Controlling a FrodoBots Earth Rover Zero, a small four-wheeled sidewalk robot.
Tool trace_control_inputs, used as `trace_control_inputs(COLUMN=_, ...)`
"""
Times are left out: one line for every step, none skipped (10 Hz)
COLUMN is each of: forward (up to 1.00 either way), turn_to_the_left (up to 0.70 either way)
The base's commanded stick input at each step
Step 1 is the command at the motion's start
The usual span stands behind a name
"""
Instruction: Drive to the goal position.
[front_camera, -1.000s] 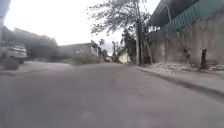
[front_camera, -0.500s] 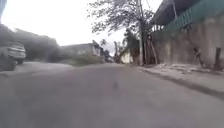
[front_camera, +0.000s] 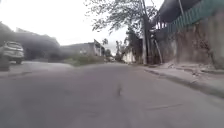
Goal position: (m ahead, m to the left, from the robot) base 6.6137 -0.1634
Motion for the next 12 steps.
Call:
trace_control_inputs(forward=1.0, turn_to_the_left=-0.1)
trace_control_inputs(forward=1.0, turn_to_the_left=0.0)
trace_control_inputs(forward=1.0, turn_to_the_left=0.0)
trace_control_inputs(forward=1.0, turn_to_the_left=0.0)
trace_control_inputs(forward=1.0, turn_to_the_left=0.0)
trace_control_inputs(forward=1.0, turn_to_the_left=0.0)
trace_control_inputs(forward=1.0, turn_to_the_left=0.0)
trace_control_inputs(forward=1.0, turn_to_the_left=0.0)
trace_control_inputs(forward=1.0, turn_to_the_left=0.0)
trace_control_inputs(forward=1.0, turn_to_the_left=0.0)
trace_control_inputs(forward=1.0, turn_to_the_left=0.0)
trace_control_inputs(forward=1.0, turn_to_the_left=0.0)
